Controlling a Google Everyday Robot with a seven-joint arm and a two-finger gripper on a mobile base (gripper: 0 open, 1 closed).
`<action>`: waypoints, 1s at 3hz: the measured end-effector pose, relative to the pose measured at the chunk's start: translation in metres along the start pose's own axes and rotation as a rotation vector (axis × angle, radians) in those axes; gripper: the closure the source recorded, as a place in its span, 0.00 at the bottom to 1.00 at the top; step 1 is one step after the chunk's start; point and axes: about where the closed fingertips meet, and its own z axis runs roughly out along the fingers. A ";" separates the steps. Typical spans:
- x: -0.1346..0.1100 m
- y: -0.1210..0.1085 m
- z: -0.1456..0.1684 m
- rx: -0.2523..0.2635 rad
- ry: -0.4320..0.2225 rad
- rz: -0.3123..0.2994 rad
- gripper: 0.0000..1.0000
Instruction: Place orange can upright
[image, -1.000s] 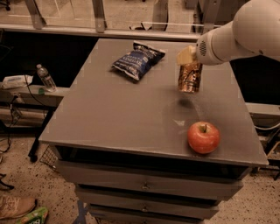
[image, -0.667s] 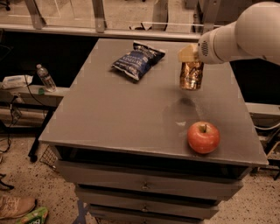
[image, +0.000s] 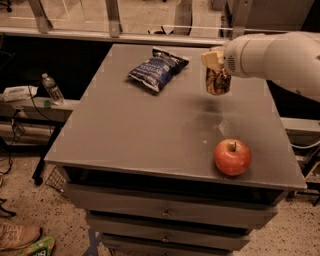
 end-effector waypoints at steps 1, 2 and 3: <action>-0.001 0.006 0.007 -0.012 -0.065 -0.102 1.00; -0.002 0.005 0.007 -0.012 -0.065 -0.099 1.00; -0.003 0.006 0.009 -0.029 -0.095 -0.092 1.00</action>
Offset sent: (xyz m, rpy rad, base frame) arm 0.0044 0.0024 -0.0025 -0.0271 -0.0582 0.0313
